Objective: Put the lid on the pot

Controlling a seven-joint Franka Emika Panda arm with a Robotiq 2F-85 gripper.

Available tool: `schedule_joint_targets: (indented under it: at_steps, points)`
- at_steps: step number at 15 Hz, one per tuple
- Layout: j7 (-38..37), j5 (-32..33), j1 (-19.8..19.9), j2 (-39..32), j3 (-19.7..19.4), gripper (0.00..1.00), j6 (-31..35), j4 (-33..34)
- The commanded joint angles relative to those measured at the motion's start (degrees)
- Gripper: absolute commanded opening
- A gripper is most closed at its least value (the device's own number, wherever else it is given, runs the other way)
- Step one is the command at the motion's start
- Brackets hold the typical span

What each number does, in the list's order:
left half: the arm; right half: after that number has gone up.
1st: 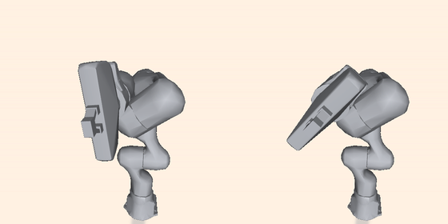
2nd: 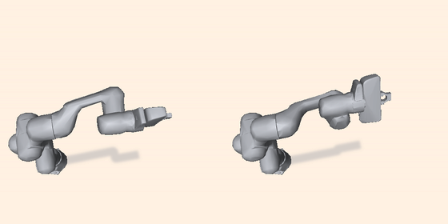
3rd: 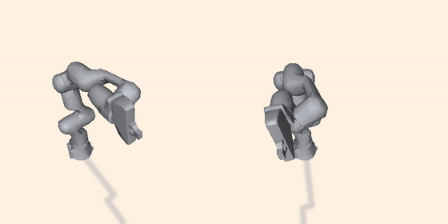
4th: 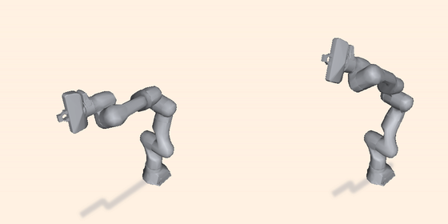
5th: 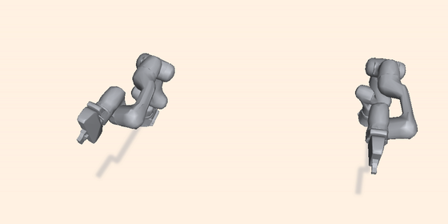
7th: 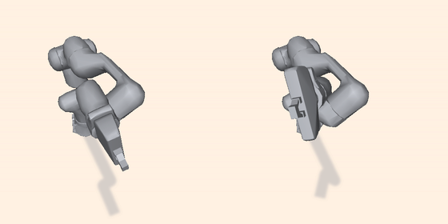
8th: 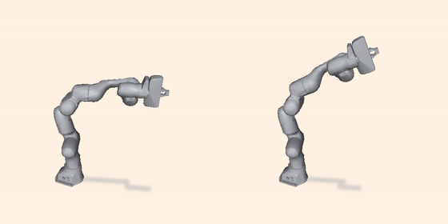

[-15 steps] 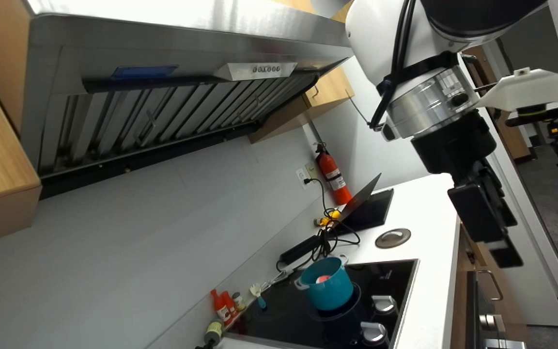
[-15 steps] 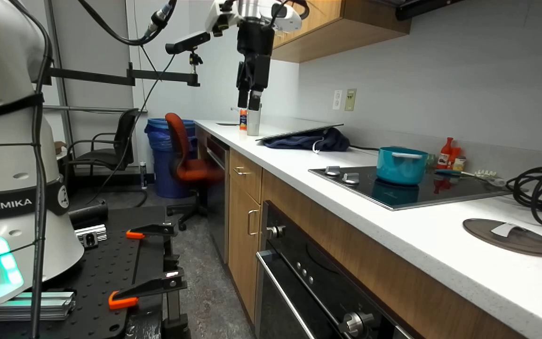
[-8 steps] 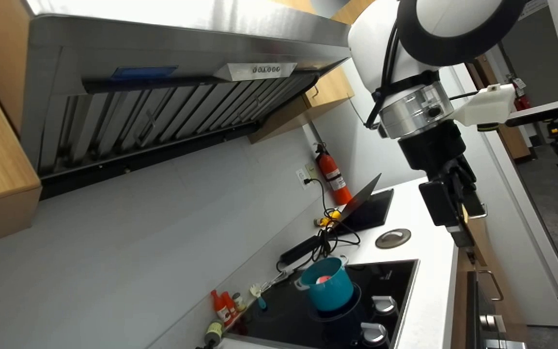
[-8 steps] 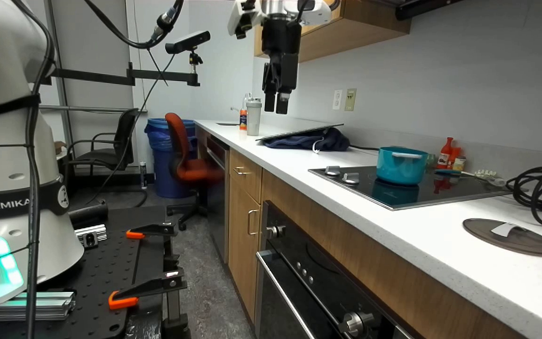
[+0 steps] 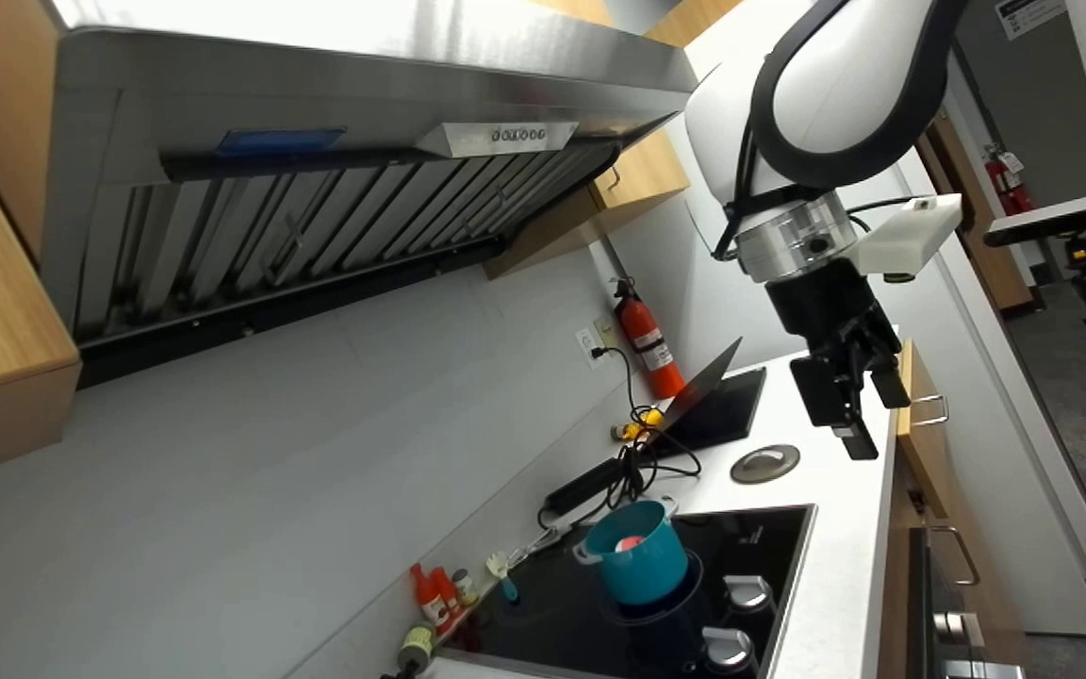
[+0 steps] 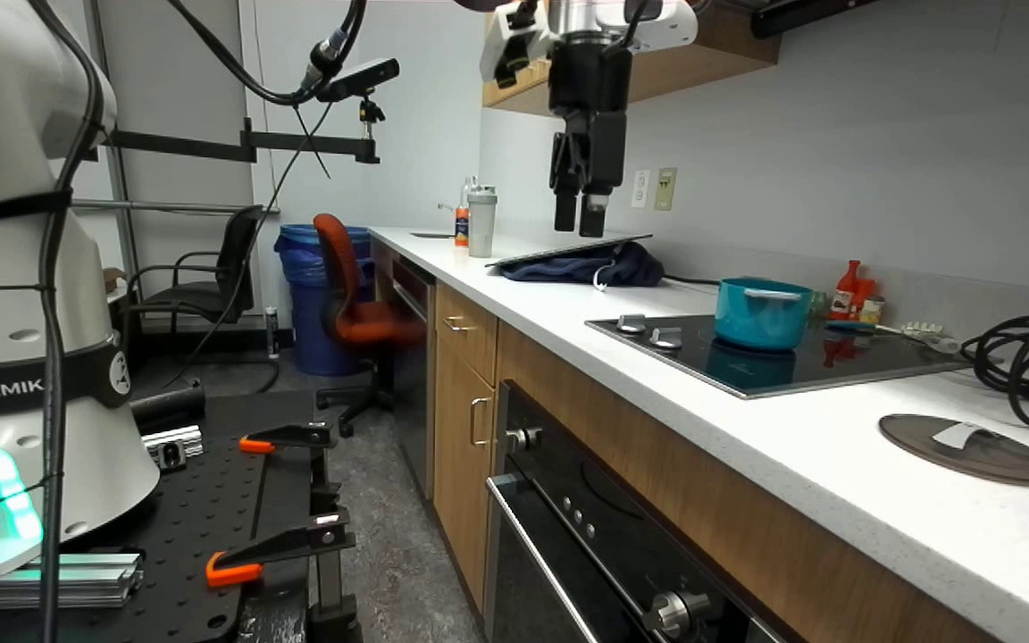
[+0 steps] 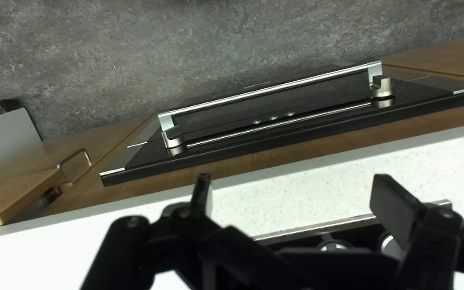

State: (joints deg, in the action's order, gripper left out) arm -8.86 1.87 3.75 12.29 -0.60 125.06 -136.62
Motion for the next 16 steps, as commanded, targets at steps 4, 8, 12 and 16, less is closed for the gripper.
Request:
schedule_joint_targets:
  at_steps: [4,8,12,16]
  points:
    - [-1.3,3.6,2.6,-7.9,-2.8,1.0,5.5,6.1]
    - [-2.5,5.2,2.9,-11.4,-4.0,1.0,8.4,8.7]
    - [-3.8,6.2,2.9,-15.2,-5.2,1.0,10.4,12.2]
    - [-6.2,7.1,2.5,-17.4,-6.1,1.0,11.8,14.3]
